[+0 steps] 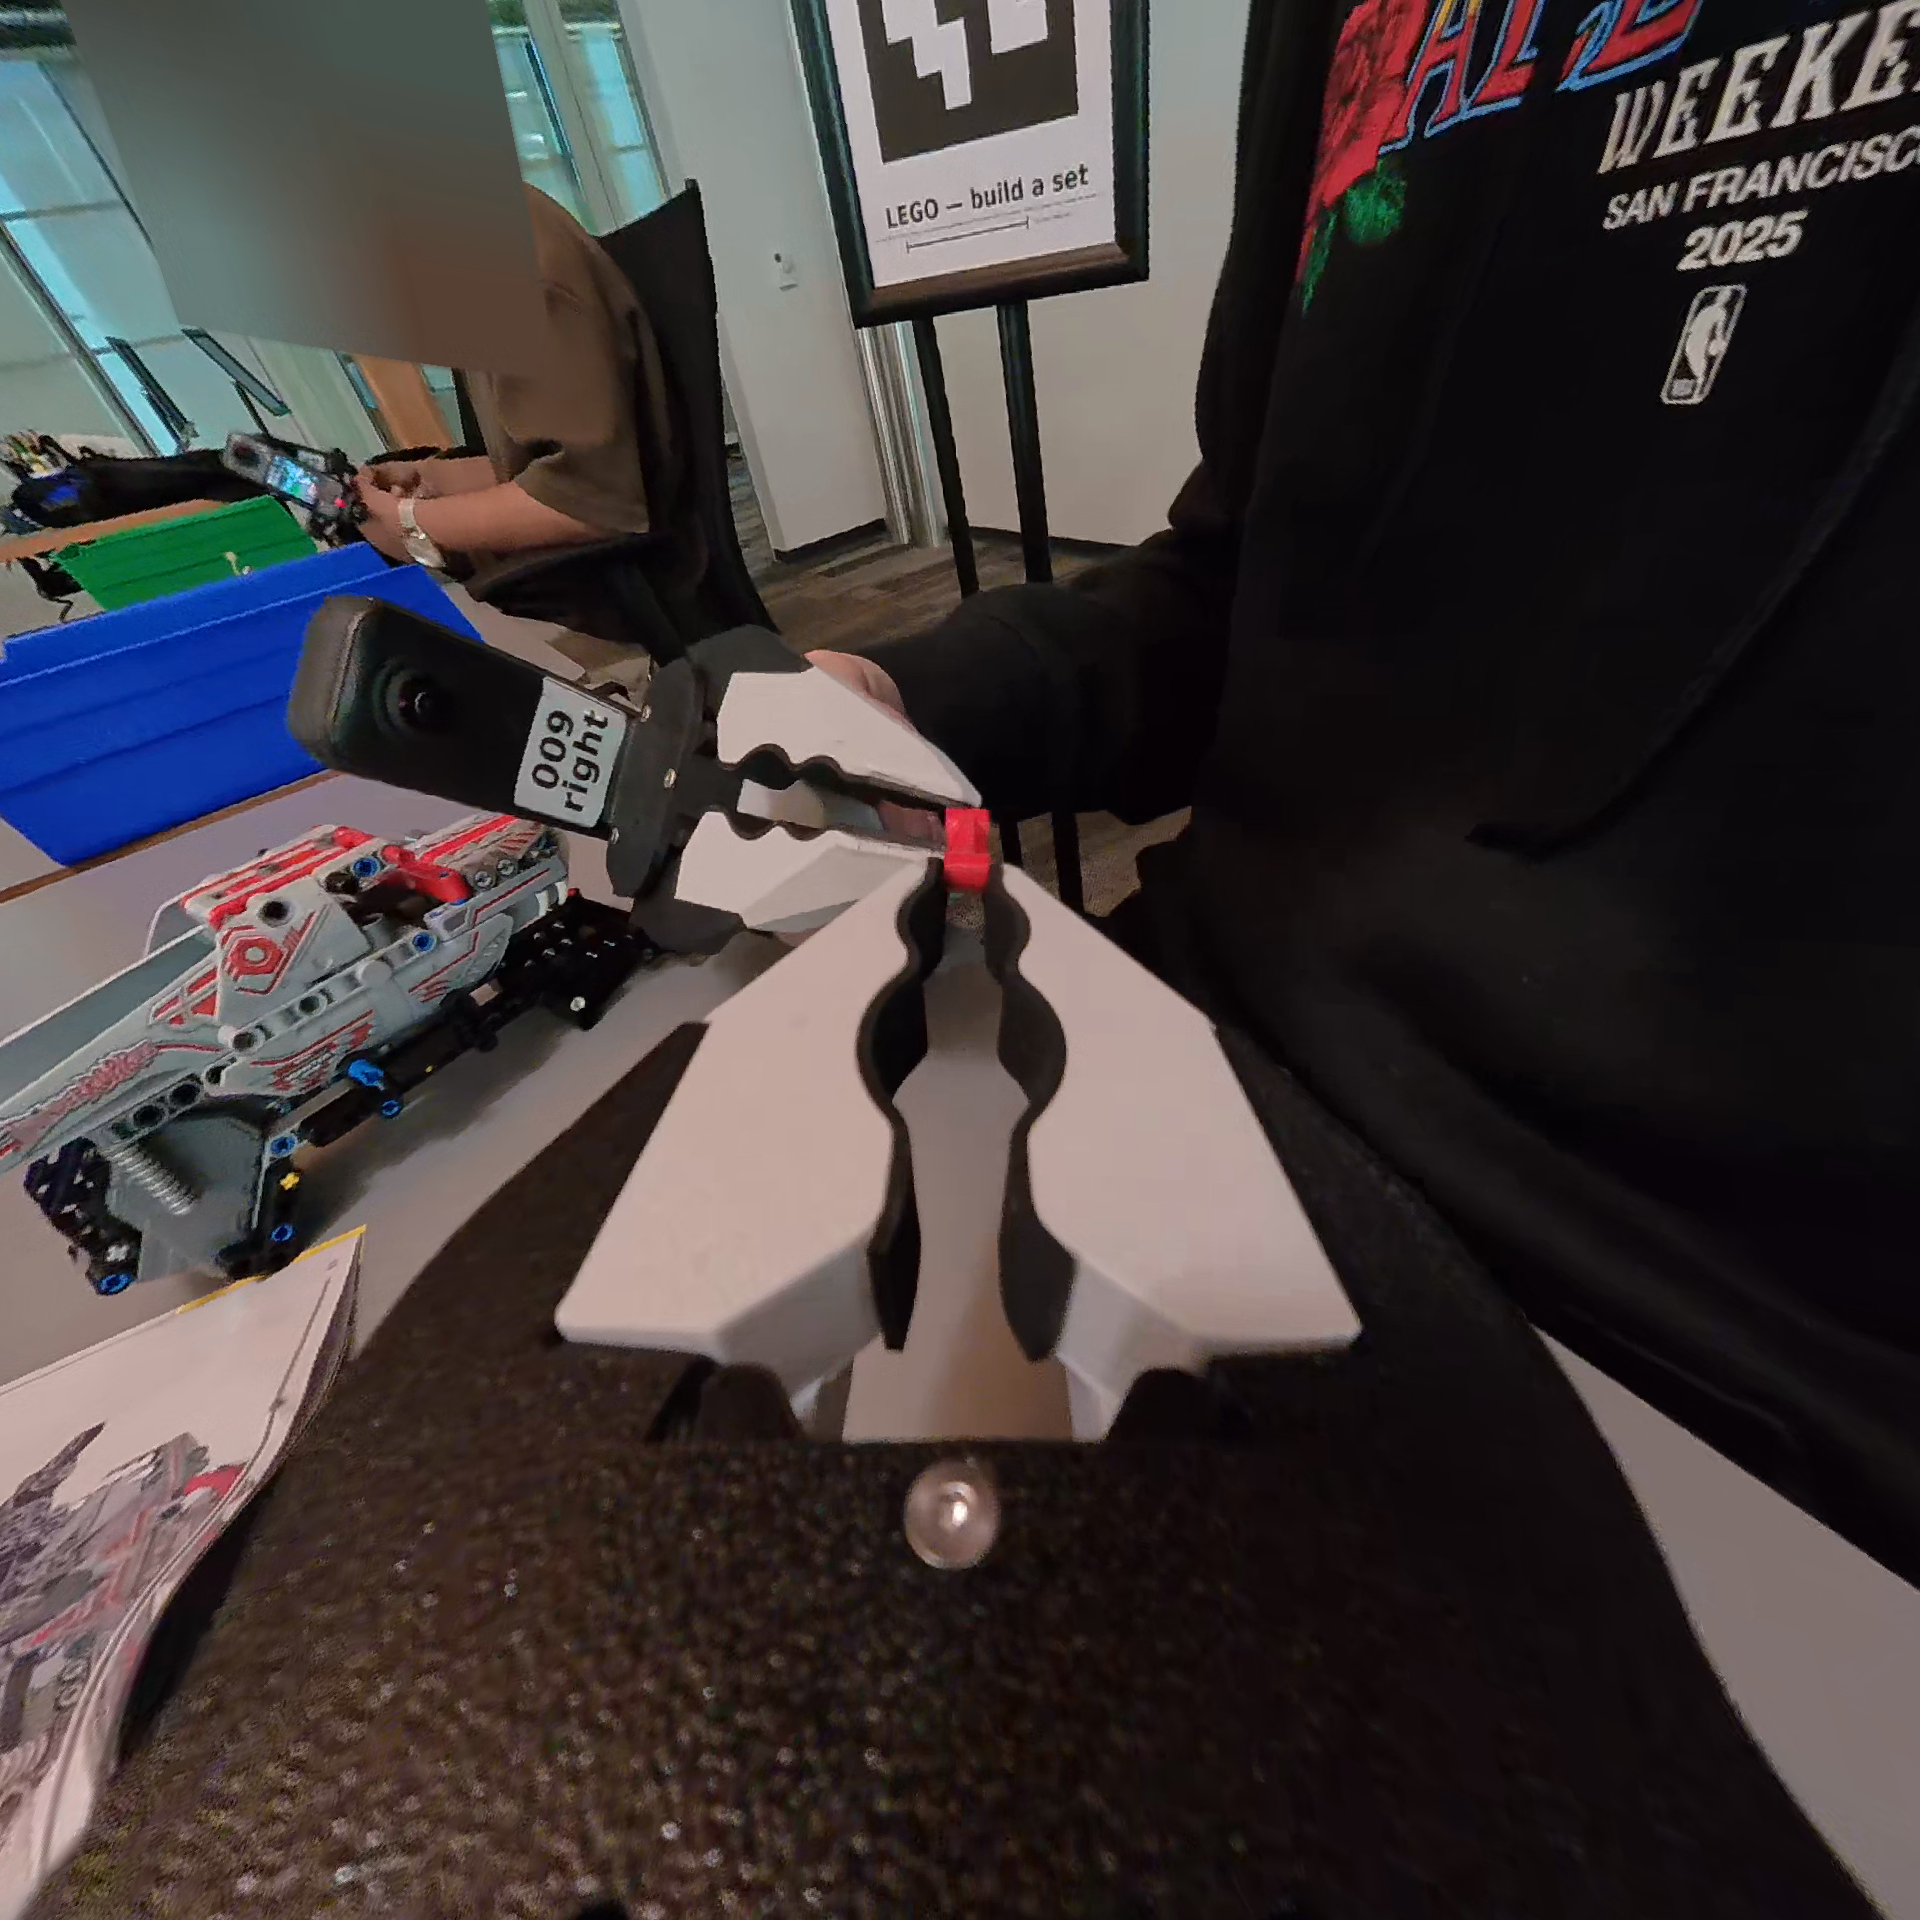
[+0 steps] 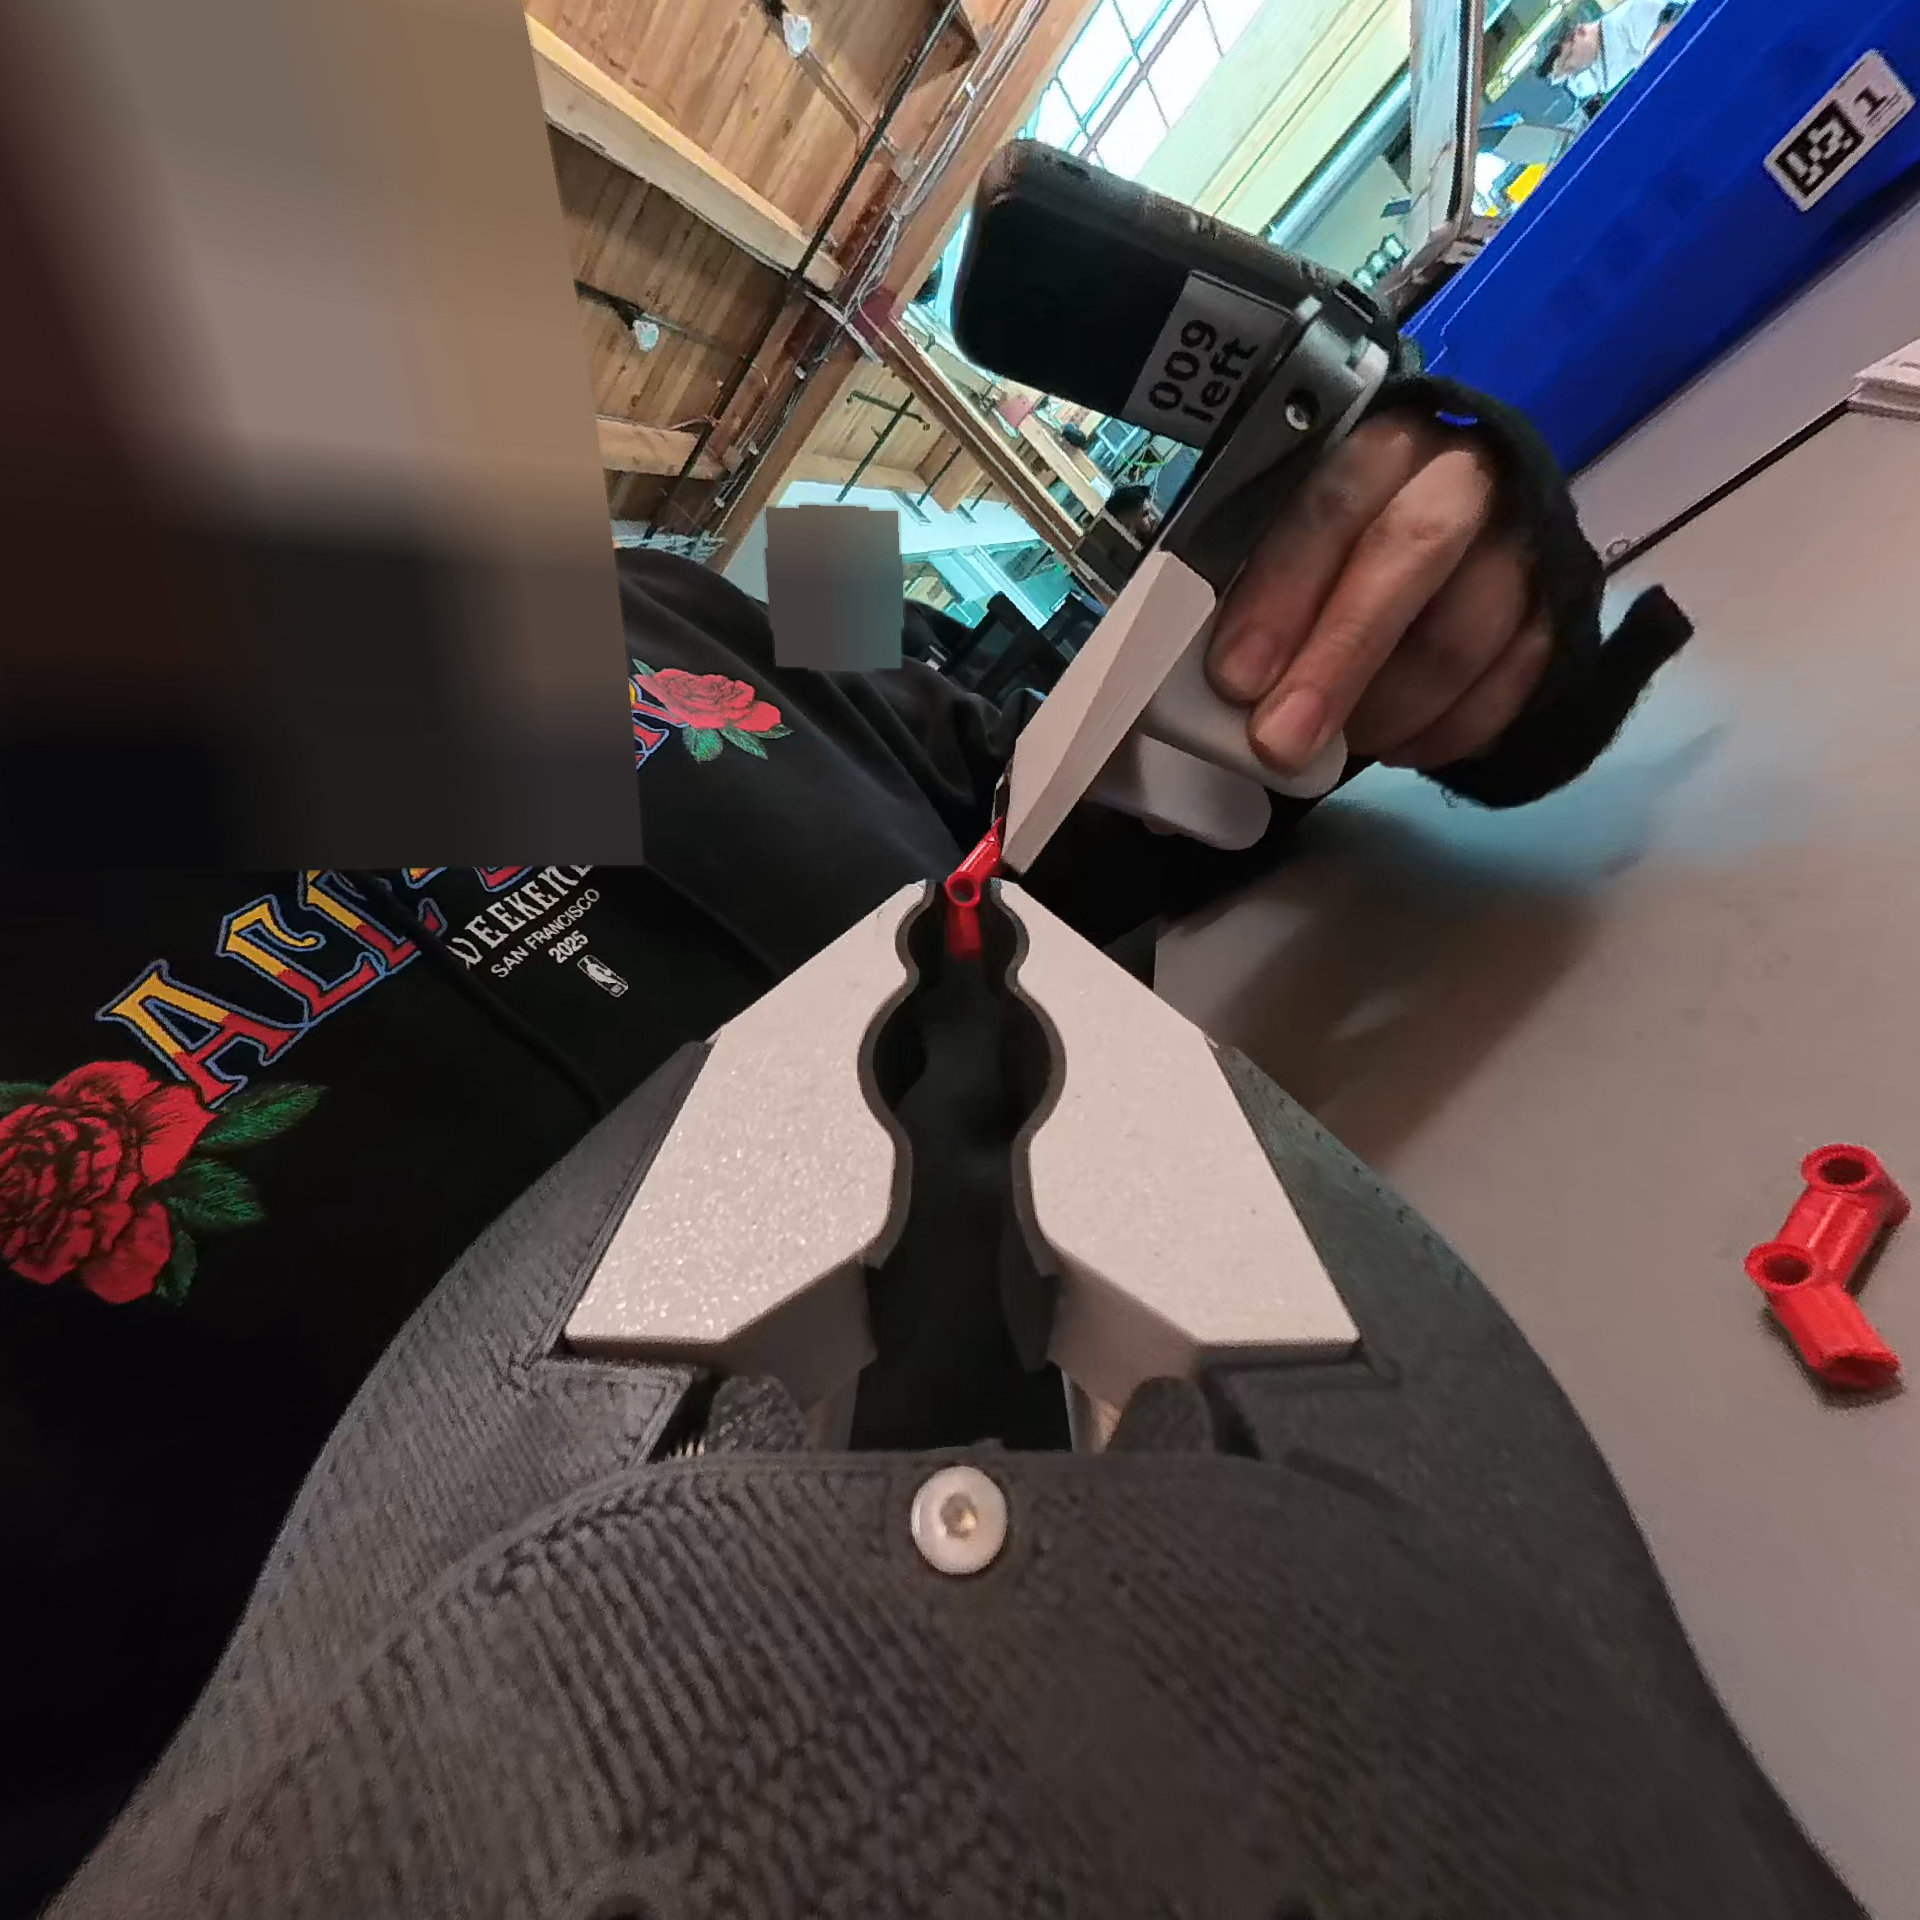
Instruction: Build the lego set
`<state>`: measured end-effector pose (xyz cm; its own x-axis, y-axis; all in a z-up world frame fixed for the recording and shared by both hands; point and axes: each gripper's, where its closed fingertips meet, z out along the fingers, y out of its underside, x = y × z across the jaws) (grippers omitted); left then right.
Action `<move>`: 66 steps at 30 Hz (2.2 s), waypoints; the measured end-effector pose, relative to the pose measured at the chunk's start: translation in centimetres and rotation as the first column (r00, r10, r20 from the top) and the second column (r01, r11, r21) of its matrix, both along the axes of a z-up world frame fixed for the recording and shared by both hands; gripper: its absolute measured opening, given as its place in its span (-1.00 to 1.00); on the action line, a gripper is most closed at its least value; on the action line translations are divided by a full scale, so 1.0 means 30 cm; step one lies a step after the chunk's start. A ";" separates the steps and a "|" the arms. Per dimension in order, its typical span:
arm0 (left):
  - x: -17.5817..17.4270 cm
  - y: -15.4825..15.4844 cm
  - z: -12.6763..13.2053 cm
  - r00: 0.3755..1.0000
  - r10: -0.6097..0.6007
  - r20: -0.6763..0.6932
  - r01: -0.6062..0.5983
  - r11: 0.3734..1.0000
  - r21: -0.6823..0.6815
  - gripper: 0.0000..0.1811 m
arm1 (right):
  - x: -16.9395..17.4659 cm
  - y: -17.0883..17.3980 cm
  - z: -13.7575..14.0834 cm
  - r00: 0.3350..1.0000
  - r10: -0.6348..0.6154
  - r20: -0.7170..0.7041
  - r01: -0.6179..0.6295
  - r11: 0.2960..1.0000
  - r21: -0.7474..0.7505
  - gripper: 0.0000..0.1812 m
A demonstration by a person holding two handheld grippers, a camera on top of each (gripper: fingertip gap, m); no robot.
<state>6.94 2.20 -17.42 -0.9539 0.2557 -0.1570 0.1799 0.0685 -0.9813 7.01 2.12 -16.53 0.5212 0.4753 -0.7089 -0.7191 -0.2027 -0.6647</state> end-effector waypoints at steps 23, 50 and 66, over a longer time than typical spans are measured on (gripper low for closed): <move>0.167 -0.095 -0.046 0.951 0.230 -0.205 -0.209 0.971 0.117 -0.93 | 0.160 -0.066 -0.073 0.471 -0.410 0.781 0.668 0.744 -0.012 -0.93; 0.341 -0.239 -0.010 0.413 0.254 0.874 -0.579 0.815 0.037 -0.86 | 0.332 -0.205 -0.075 0.508 -0.589 0.628 0.844 0.487 -0.226 -0.93; 0.371 -0.267 -0.013 0.314 0.261 0.913 -0.593 0.805 -0.026 -0.95 | 0.337 -0.218 -0.066 0.458 -0.562 0.689 0.862 0.472 -0.188 -0.92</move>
